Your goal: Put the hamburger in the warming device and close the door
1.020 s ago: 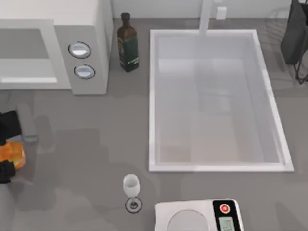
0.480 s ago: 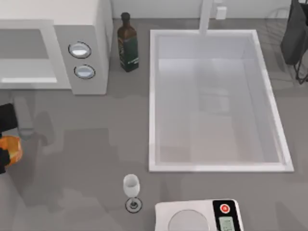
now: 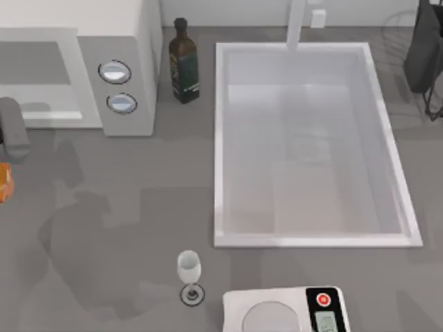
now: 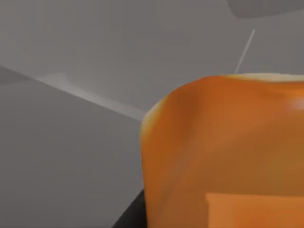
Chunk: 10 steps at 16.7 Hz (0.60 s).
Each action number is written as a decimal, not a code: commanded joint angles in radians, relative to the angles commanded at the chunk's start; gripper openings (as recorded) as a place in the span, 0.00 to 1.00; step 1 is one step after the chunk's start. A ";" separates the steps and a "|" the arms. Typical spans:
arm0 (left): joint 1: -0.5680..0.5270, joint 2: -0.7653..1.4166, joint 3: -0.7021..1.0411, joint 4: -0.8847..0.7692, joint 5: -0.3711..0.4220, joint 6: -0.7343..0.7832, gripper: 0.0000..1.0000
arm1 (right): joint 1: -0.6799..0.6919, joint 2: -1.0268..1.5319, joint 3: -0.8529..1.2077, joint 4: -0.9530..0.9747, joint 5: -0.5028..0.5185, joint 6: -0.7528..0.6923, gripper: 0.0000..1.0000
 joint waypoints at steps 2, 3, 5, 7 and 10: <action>0.000 -0.007 0.009 -0.015 0.000 -0.001 0.00 | 0.000 0.000 0.000 0.000 0.000 0.000 1.00; 0.000 -0.007 0.009 -0.015 0.000 -0.001 0.00 | 0.000 0.000 0.000 0.000 0.000 0.000 1.00; 0.002 -0.002 0.007 -0.012 0.000 0.001 0.00 | 0.000 0.000 0.000 0.000 0.000 0.000 1.00; 0.002 0.000 0.003 -0.002 0.003 -0.007 0.00 | 0.000 0.000 0.000 0.000 0.000 0.000 1.00; 0.005 0.016 -0.027 0.091 0.030 -0.082 0.00 | 0.000 0.000 0.000 0.000 0.000 0.000 1.00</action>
